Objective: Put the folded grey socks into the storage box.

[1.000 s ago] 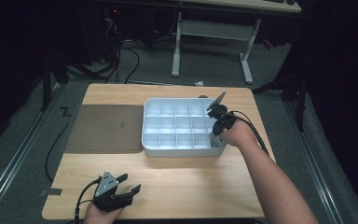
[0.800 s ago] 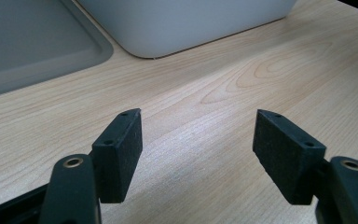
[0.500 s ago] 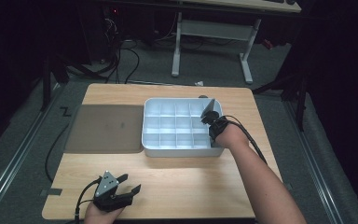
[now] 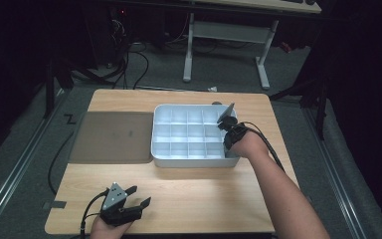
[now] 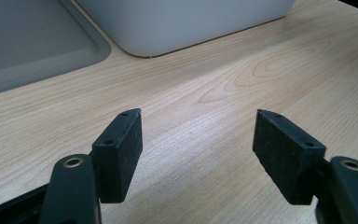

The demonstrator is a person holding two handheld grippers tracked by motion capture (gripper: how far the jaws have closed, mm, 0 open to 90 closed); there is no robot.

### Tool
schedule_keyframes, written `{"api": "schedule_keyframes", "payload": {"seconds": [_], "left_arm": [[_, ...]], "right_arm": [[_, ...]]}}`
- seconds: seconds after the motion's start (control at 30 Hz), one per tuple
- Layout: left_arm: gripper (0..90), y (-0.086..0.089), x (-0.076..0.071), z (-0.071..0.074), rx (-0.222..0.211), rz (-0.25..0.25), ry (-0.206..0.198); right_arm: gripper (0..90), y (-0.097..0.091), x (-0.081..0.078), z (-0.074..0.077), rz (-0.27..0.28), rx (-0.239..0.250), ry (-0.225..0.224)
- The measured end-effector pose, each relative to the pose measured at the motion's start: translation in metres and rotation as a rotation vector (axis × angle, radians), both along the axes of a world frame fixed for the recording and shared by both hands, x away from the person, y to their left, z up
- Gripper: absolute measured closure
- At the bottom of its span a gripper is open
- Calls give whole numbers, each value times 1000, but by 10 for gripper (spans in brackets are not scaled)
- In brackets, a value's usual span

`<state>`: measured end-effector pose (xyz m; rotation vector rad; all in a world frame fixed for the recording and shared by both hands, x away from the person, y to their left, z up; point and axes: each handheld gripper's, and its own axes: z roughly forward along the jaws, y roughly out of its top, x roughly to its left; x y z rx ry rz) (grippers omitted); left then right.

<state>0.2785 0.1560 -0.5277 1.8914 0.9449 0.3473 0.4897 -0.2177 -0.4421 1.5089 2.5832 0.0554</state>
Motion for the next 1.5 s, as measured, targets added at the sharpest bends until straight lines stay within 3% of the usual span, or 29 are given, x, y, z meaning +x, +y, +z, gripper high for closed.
{"api": "schedule_keyframes", "payload": {"seconds": [0.23,0.37,0.53,0.57,0.63,0.93,1.0,1.03,1.07,1.1,1.2,1.23,1.4,1.5], "left_arm": [[337,0,1,0,1,1,2],[336,0,0,0,6,-4,2],[337,-1,0,0,1,-2,-1],[337,-1,0,0,3,-2,1],[337,0,0,-1,2,0,4],[337,1,1,-1,2,3,6],[337,1,1,-1,2,2,6],[337,0,1,-1,2,1,4],[337,0,1,-1,2,1,4],[336,0,1,-1,4,-1,5],[336,0,1,-1,7,-1,4],[336,1,1,0,6,3,3],[335,3,2,0,8,14,-2],[333,4,4,-1,13,18,-1]], "right_arm": [[826,-2,-12,15,17,19,-18],[826,-4,-18,18,10,28,-6],[826,-9,-27,6,-36,1,53],[832,-13,-27,-3,-49,-11,73],[846,-15,-26,-8,-72,8,86],[844,-11,-23,-21,-49,-9,93],[812,-10,-24,-19,-50,-13,85],[761,-11,-27,-9,-40,14,74],[761,-11,-27,-9,-40,14,74],[743,-11,-31,3,-52,43,47],[722,-13,-34,14,-31,65,13],[697,-17,-39,25,-42,91,-25],[636,-26,-49,33,-67,131,-78],[568,-34,-59,35,-80,174,-140]]}}
